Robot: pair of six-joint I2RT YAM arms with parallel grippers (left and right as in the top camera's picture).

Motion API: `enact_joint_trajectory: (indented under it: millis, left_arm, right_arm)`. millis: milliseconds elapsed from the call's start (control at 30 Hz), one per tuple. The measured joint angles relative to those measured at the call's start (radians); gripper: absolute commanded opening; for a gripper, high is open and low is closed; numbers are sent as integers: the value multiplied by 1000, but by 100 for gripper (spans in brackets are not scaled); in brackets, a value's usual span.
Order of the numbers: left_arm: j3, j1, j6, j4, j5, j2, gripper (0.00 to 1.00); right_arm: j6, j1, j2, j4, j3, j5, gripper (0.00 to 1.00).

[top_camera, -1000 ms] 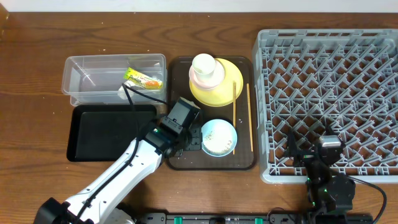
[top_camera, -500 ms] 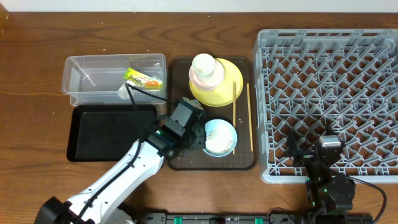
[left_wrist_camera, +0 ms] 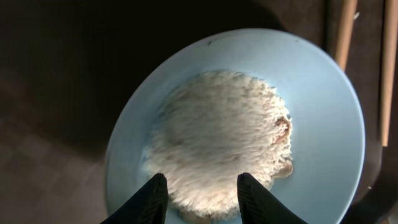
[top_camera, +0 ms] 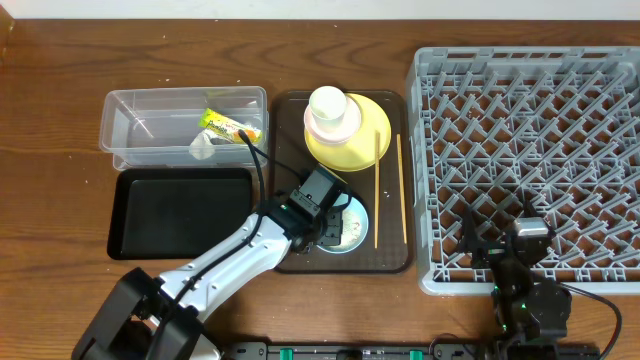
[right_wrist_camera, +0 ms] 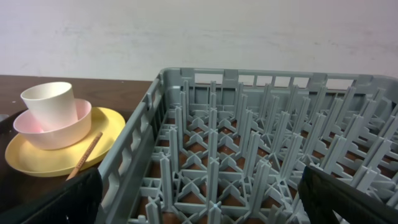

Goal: Sort waste into correct bins and load items into the dishwasher rack

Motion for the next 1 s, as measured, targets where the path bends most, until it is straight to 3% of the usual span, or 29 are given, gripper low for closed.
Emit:
enact_joint_trajectory:
  millis: [567,1000]
  left_arm:
    - [0,0,39,-57,-89,-182,40]
    - [0,0,48,-92,-179,-29,40]
  right_arm:
    - [0,0,0,0,0,0,99]
    - [0,0,0,0,0,0,99]
